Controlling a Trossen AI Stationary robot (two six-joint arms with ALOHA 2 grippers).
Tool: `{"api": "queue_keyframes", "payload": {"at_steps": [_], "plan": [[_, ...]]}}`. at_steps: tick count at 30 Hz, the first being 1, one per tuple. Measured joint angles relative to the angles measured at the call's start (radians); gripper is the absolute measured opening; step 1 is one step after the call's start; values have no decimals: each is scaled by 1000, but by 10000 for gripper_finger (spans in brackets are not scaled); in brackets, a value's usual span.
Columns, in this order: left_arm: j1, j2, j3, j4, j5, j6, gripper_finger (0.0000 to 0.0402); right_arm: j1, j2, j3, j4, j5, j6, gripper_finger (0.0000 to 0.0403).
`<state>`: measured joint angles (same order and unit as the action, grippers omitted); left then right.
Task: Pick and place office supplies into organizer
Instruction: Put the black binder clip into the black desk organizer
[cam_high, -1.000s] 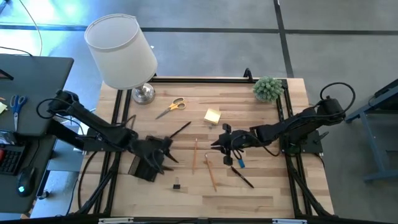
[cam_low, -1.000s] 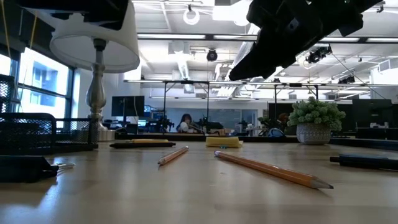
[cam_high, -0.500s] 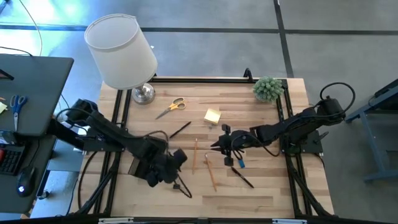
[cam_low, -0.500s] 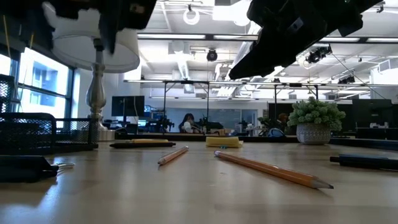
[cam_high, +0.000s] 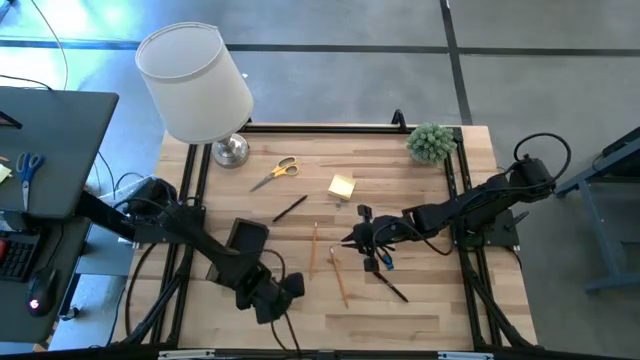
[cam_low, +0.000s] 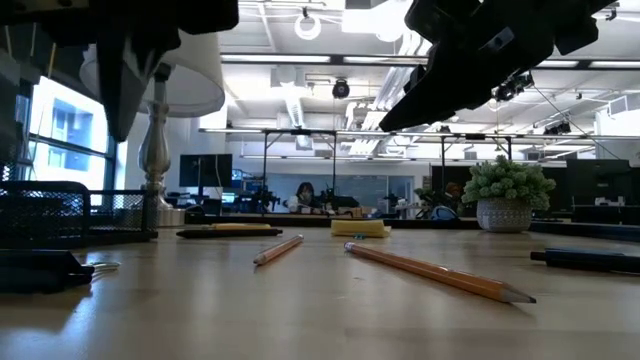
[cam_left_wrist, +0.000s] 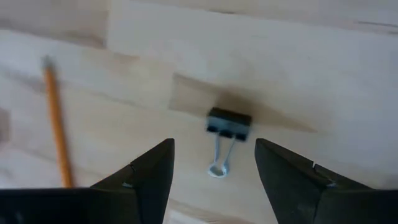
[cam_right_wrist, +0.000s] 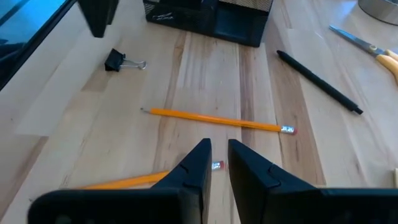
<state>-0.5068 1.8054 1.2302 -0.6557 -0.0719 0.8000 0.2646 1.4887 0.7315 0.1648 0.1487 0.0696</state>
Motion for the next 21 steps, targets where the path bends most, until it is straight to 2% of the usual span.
{"api": "queue_keyframes", "payload": {"at_steps": [6, 21], "plan": [[3, 78, 62, -89, 23, 61, 211, 0, 0, 0, 6, 0, 0, 51], [18, 164, 107, -90, 46, 201, 211, 0, 0, 0, 31, -1, 23, 47]]}}
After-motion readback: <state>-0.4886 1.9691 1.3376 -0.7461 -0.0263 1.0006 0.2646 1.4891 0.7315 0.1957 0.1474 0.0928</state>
